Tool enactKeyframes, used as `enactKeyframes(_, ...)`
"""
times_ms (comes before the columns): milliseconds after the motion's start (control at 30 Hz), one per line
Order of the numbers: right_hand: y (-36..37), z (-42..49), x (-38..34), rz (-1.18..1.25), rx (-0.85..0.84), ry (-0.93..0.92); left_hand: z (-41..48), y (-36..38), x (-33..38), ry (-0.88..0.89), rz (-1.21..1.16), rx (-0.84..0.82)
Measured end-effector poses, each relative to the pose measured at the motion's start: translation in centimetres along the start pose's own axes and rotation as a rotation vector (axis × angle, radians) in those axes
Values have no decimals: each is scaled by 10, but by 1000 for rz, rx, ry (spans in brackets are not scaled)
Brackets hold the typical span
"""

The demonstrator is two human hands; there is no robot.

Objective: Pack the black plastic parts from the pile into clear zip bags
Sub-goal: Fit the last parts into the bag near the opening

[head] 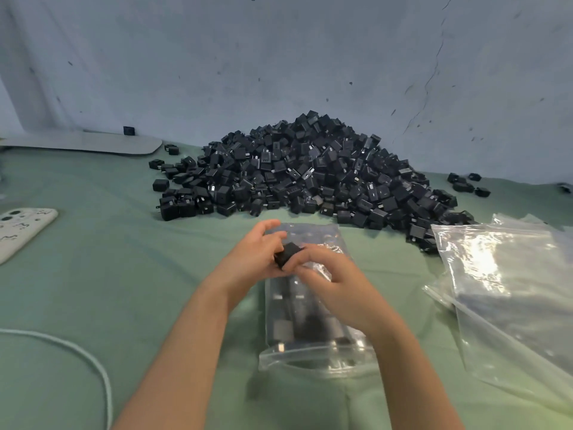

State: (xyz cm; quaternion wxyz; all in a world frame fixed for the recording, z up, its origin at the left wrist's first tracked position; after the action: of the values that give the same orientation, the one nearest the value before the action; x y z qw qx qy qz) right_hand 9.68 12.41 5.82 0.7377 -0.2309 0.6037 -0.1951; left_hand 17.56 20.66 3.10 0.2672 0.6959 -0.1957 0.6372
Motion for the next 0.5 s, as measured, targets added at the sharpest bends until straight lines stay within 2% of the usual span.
enactKeyframes(67, 3, -17, 0, 16, -35, -22, -8, 6, 0, 0, 45, -31)
enactKeyframes(233, 4, -47, 4, 113, -73, 1, -26, 33, -4, 28, 226, -242)
enactKeyframes(500, 1, -71, 8, 154, -46, 66, -36, 44, -6, 93, 225, -271)
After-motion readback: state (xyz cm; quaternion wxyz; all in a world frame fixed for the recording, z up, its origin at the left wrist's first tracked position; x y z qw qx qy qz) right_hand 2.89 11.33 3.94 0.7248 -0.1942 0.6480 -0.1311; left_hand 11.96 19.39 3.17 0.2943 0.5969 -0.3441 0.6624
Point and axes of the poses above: each hand's wrist, its own z-axis towards the middle knuckle, its own y-axis out of the palm, x = y × z, the point moved 9 cm from there along z, towards the middle knuckle, and after that the axes turned 9 degrees about -x, right-handed, at the moved point
